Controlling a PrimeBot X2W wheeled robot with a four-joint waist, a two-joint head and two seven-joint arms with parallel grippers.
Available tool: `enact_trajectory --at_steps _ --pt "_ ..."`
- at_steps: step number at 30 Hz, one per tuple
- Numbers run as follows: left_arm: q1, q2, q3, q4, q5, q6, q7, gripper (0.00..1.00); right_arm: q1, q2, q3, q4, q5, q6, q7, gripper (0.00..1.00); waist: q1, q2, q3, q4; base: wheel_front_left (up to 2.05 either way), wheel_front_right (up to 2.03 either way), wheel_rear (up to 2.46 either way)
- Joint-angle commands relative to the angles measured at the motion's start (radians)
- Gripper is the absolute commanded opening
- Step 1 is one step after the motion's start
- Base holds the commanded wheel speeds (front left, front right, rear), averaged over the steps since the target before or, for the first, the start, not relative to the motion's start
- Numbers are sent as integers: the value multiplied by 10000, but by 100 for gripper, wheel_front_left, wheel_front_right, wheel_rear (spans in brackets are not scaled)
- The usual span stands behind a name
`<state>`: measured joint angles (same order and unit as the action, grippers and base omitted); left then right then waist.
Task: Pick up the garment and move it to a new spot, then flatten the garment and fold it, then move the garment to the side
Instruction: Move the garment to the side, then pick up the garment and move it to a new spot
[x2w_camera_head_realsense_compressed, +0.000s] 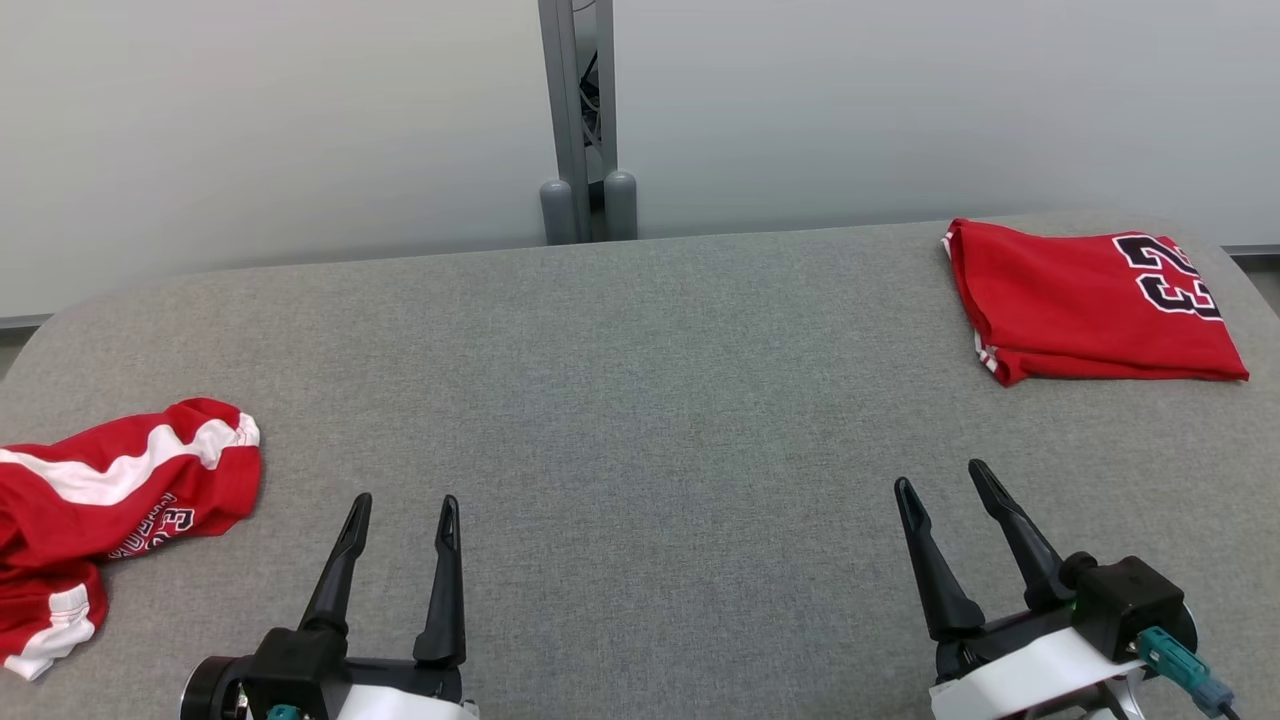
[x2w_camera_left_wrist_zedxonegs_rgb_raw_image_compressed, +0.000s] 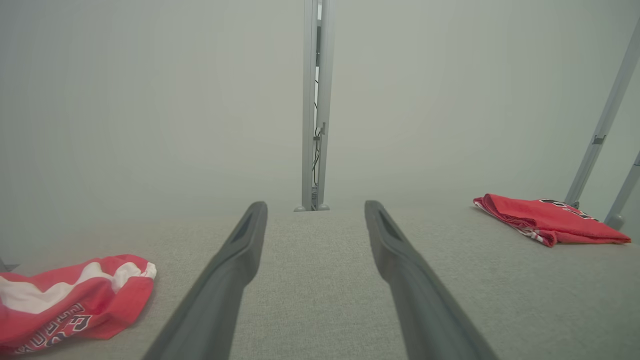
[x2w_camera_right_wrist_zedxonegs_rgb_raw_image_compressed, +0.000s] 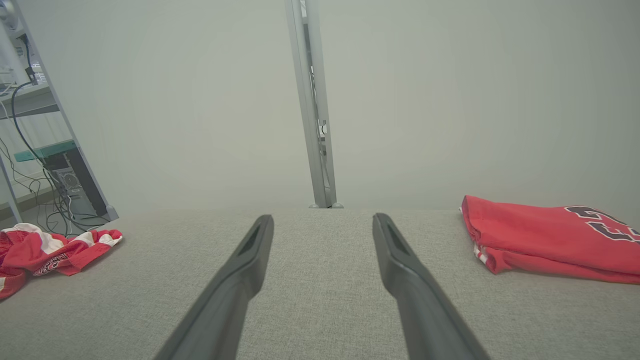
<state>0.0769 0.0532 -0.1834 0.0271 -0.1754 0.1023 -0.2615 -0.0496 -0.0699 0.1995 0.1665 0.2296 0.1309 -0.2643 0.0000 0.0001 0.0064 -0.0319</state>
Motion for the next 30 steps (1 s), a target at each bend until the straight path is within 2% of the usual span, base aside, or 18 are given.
enact_trajectory --at_steps 1,7,30 --pt "70 28 60 19 38 -47 -39 100 46 -11 -13 -42 11 -3 -4 100 0 -1 0 -25 0 0 0" --pt "35 4 178 120 48 -133 -39 100 -23 28 -77 -27 -29 -3 -4 100 0 -1 -9 -91 0 0 0" --pt "233 -10 396 268 -335 24 -39 100 210 121 -366 -74 -191 -3 -4 100 0 -1 -73 28 0 0 0"
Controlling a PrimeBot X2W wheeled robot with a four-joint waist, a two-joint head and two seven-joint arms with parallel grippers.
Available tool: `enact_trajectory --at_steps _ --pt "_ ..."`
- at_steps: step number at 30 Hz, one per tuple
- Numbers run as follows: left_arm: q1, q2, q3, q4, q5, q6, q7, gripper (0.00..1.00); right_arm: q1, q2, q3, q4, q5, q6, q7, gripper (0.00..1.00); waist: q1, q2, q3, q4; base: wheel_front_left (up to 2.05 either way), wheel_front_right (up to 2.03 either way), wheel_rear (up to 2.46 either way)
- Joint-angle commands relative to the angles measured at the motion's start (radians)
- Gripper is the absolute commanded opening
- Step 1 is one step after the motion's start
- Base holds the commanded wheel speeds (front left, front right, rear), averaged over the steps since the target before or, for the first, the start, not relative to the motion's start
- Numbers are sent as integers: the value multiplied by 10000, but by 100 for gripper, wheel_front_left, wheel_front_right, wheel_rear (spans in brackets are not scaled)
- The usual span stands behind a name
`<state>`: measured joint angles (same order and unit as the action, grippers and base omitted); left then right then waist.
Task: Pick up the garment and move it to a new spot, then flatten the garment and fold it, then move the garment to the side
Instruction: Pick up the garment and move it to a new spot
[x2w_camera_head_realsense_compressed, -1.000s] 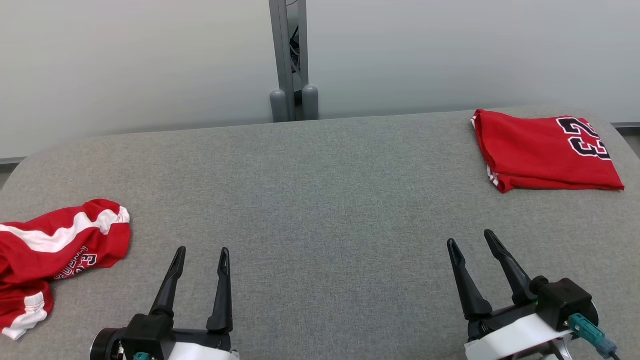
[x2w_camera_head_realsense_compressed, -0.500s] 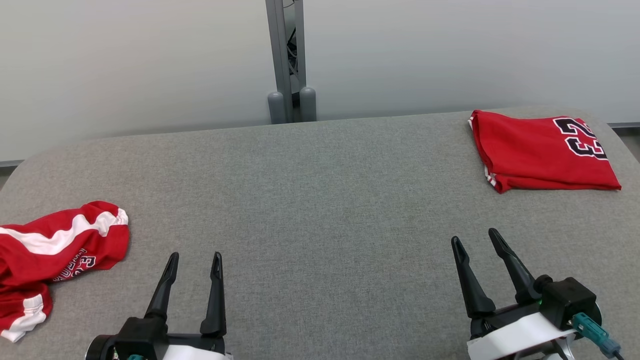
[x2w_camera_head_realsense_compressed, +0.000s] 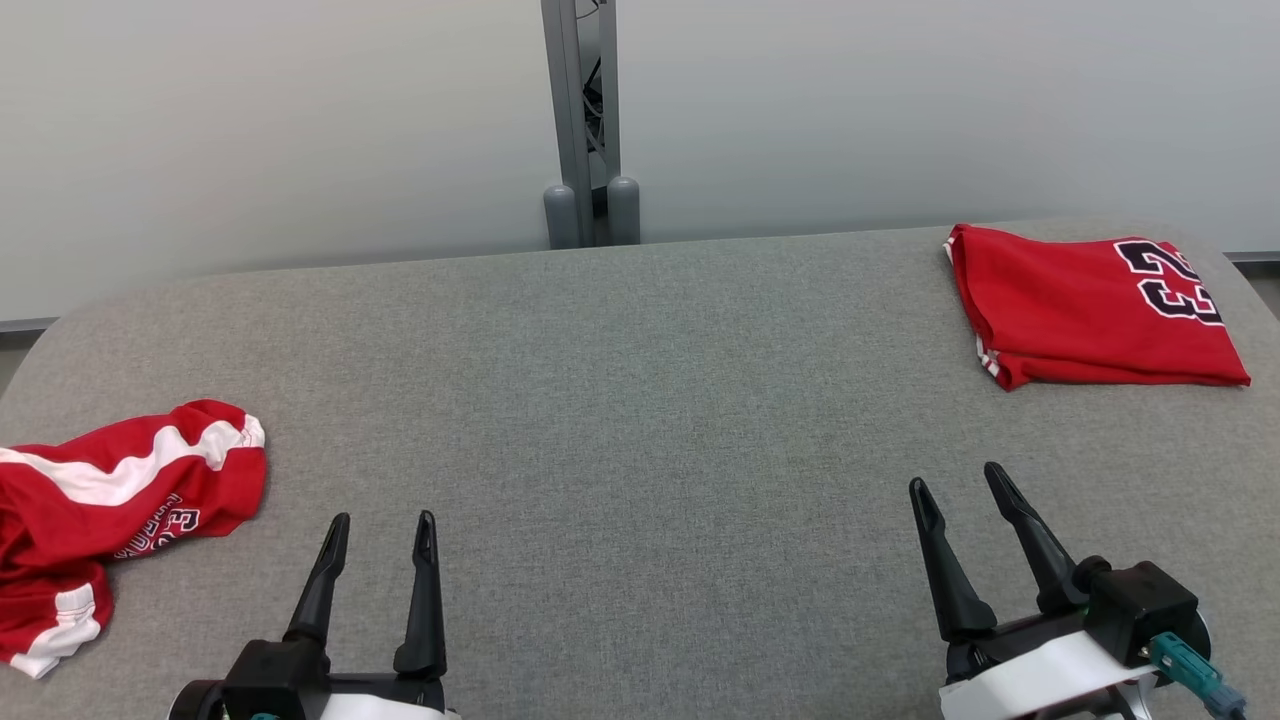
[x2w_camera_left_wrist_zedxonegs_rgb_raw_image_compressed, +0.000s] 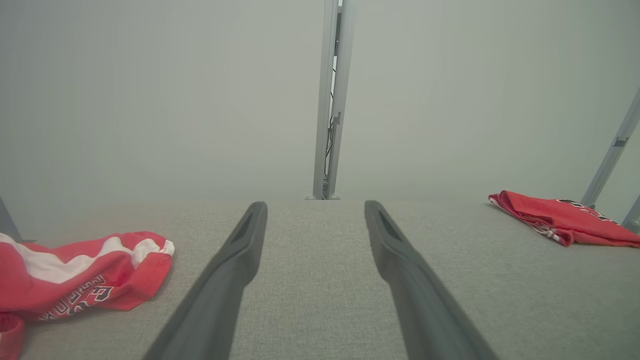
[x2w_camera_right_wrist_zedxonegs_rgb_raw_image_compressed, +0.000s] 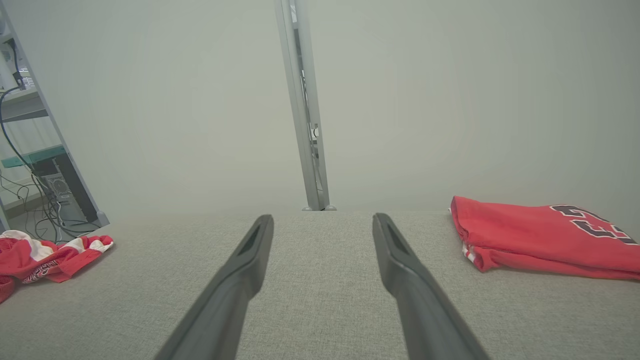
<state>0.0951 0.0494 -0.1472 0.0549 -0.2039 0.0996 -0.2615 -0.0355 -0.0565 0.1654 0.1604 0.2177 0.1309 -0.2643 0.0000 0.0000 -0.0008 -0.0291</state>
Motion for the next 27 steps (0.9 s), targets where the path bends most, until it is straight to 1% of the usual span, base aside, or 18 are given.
enact_trajectory --at_steps 1,5,10,15,27 --pt "53 28 29 -13 -45 55 -39 100 73 -13 -23 -6 -80 -3 -4 100 0 0 -4 3 0 0 0" --pt "39 29 7 12 -2 17 -40 100 102 -16 -45 8 -96 -3 -4 100 0 0 -13 67 0 0 0" --pt "-74 35 -49 62 19 -24 -40 100 118 -56 -17 24 -67 -3 -4 100 0 0 -43 465 0 0 0" --pt "-38 35 -116 99 0 -24 -40 100 184 -55 104 33 -34 -3 -4 100 0 0 -115 1157 0 0 0" --pt "101 31 -79 -48 62 -26 -40 100 195 -32 268 65 32 -3 -4 100 0 0 -114 3180 0 0 0"
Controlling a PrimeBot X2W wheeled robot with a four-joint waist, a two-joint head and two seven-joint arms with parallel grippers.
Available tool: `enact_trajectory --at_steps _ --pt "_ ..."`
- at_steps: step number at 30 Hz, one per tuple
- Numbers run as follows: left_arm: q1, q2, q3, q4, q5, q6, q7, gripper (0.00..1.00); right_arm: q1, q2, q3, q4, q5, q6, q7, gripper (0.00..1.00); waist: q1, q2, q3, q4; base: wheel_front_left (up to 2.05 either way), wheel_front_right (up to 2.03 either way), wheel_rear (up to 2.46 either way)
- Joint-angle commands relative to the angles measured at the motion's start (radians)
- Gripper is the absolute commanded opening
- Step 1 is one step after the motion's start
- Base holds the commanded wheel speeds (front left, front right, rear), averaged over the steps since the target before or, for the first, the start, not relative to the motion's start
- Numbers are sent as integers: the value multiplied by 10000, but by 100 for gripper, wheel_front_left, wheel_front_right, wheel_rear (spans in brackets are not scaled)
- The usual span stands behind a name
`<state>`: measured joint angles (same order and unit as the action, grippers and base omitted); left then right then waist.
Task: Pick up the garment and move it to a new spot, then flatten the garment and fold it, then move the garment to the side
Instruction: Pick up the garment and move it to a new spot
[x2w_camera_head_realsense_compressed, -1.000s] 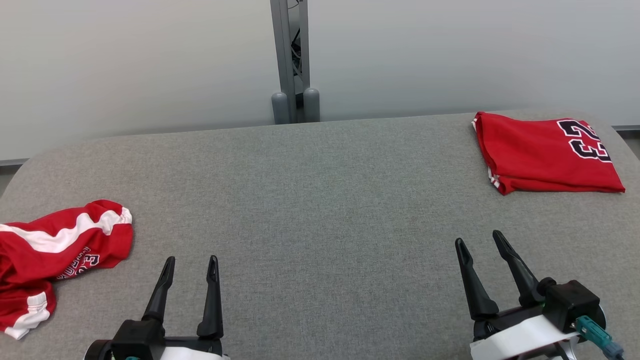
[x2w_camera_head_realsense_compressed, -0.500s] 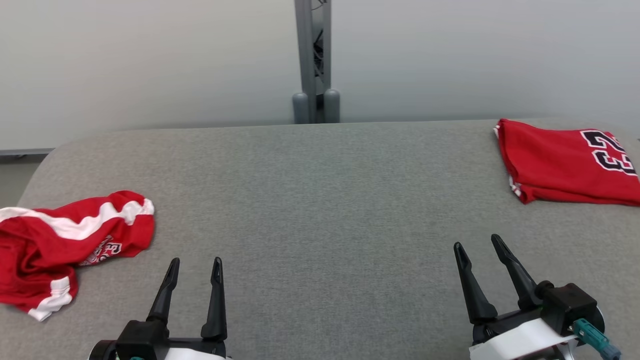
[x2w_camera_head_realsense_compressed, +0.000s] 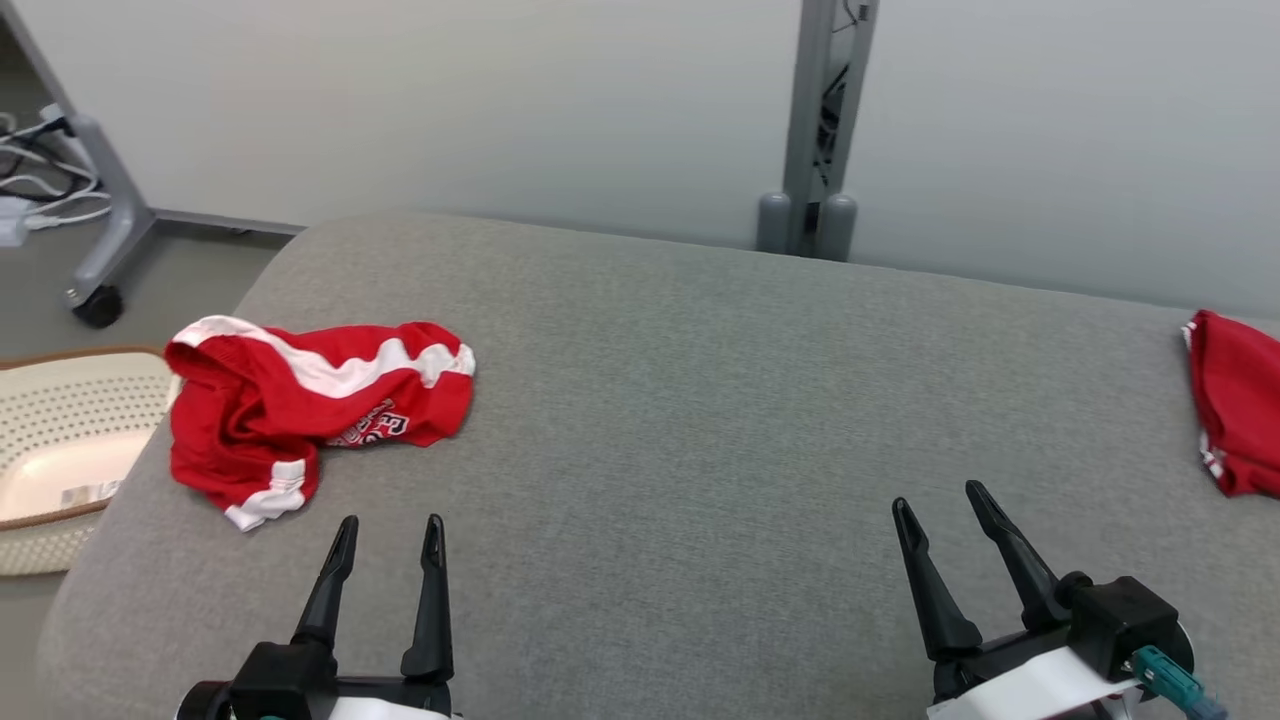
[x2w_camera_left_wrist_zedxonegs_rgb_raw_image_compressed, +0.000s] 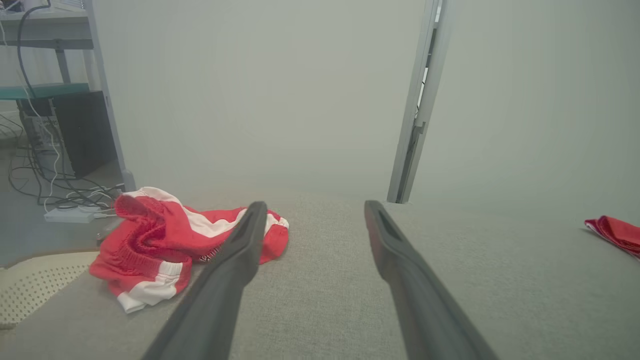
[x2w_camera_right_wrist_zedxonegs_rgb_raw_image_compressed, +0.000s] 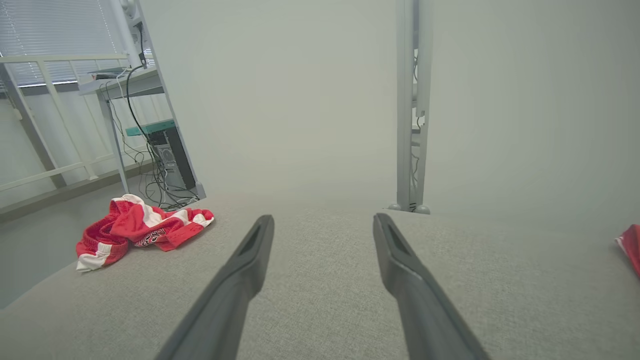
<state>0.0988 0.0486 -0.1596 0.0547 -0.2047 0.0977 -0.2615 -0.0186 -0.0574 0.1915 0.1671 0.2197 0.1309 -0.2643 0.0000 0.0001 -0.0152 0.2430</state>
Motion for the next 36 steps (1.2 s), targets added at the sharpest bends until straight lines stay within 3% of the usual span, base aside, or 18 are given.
enact_trajectory --at_steps 1,10,18,36 --pt "51 41 36 -52 65 -21 -40 100 5 -23 -8 -5 19 -3 -4 100 0 -1 52 629 0 0 0" --pt "134 39 38 -203 -34 39 -40 100 -84 -5 129 55 58 -2 -4 100 0 -1 98 1728 0 0 0" --pt "139 37 72 -291 -61 62 -40 100 -99 4 155 98 58 -3 -4 100 0 -1 107 2231 0 0 0" --pt "-70 37 20 -321 -135 124 -40 100 -157 -69 205 107 12 -3 -4 100 0 -1 306 2459 0 0 0"
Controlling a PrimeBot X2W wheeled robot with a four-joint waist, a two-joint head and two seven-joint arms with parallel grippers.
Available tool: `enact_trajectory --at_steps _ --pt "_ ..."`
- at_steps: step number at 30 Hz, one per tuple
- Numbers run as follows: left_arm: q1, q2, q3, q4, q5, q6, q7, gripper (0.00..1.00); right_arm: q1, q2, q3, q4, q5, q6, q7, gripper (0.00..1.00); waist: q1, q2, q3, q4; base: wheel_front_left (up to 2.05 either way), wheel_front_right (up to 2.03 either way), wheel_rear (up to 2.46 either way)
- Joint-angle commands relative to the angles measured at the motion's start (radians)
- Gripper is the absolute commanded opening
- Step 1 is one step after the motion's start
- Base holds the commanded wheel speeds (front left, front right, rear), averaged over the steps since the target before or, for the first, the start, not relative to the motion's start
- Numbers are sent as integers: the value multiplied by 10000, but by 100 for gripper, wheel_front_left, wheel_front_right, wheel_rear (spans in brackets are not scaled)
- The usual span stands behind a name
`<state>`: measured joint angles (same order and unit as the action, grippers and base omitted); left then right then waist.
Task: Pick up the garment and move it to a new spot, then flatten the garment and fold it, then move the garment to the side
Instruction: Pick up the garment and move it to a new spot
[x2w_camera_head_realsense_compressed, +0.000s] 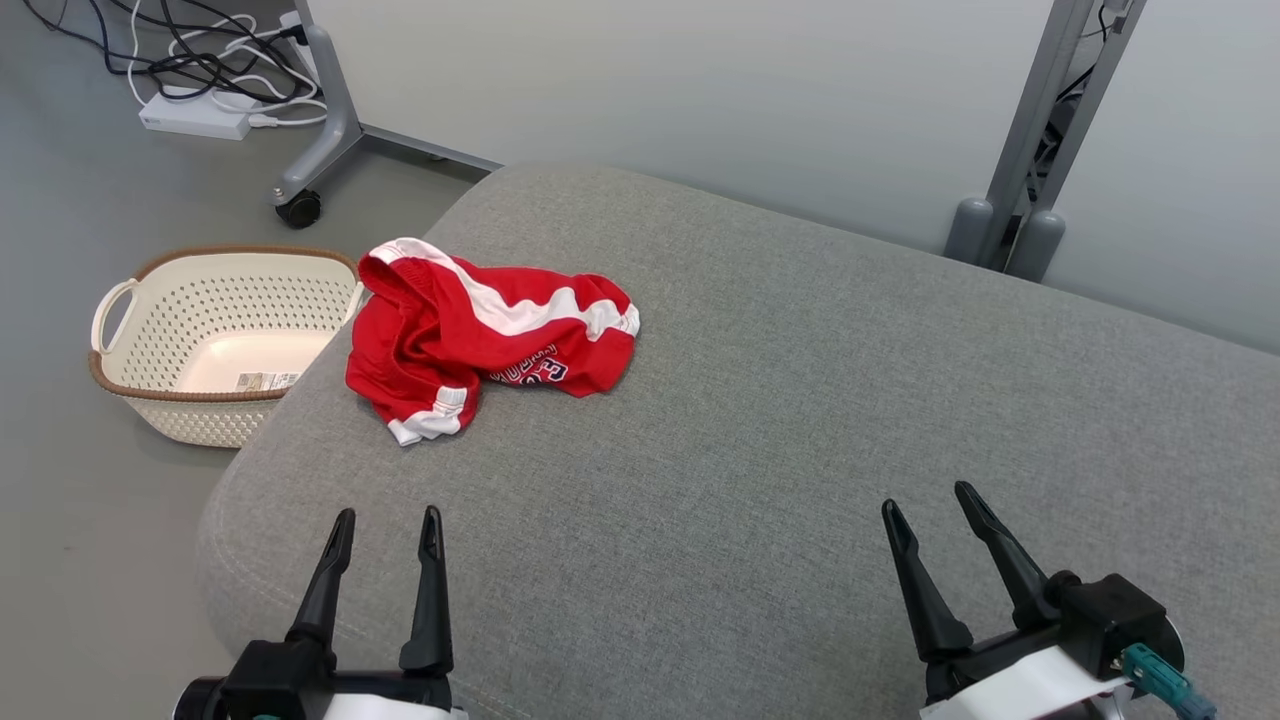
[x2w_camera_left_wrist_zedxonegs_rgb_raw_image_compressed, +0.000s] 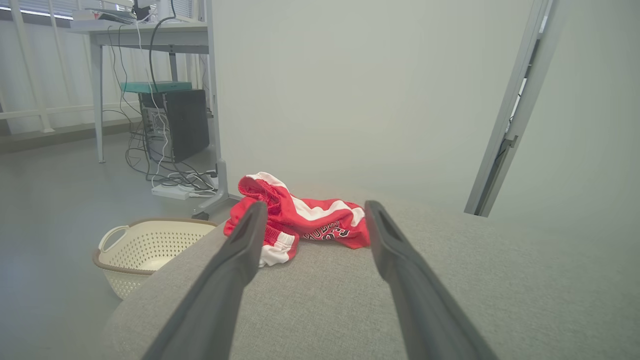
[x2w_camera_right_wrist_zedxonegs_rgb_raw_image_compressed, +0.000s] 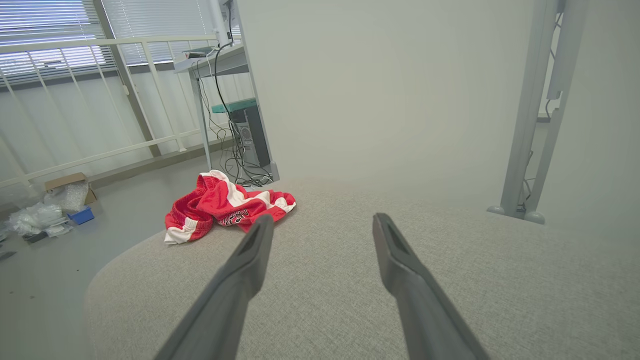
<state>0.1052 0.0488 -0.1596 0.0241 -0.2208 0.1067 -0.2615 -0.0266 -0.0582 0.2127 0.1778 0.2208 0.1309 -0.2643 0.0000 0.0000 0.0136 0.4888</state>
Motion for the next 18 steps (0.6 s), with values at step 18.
enact_trajectory --at_steps 18 --pt "-1302 35 -659 -246 -930 612 -40 100 -750 -953 210 -89 -273 -3 -4 100 0 0 1605 -188 0 0 0"
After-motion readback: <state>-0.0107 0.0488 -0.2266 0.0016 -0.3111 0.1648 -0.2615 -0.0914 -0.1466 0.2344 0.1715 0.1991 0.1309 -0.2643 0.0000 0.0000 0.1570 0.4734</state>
